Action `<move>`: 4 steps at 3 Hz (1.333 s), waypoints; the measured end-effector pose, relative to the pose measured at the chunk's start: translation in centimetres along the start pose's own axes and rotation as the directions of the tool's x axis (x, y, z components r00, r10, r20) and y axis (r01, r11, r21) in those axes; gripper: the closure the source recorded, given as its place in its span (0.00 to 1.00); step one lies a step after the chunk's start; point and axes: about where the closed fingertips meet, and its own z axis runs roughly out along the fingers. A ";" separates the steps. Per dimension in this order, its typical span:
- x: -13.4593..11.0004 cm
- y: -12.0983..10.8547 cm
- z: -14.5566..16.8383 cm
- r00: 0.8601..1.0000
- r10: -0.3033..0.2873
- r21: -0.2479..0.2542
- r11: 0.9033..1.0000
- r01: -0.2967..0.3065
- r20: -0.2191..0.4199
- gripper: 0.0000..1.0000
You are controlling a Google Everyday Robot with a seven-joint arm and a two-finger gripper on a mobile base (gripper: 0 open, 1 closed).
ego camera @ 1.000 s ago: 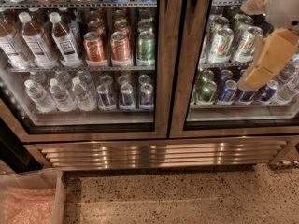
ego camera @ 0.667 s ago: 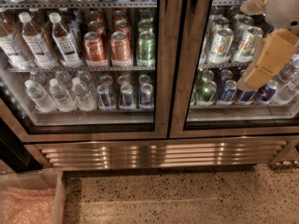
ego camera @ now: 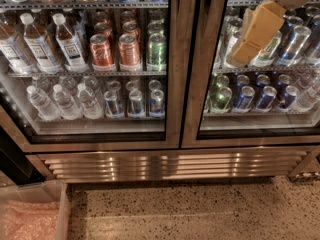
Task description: Open left fridge door
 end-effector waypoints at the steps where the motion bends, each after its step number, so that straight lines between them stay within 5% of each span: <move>1: -0.2 -0.1 0.0 1.000 -0.002 0.002 1.000 0.002 0.003 0.00; 2: 0.1 0.2 0.3 1.000 0.013 -0.014 1.000 -0.013 0.003 0.00; 4: -2.9 1.3 4.5 0.997 0.009 -0.125 0.992 0.001 0.072 0.00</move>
Offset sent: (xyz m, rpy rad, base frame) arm -0.0006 -0.0030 -0.0132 0.0199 0.0558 -0.0139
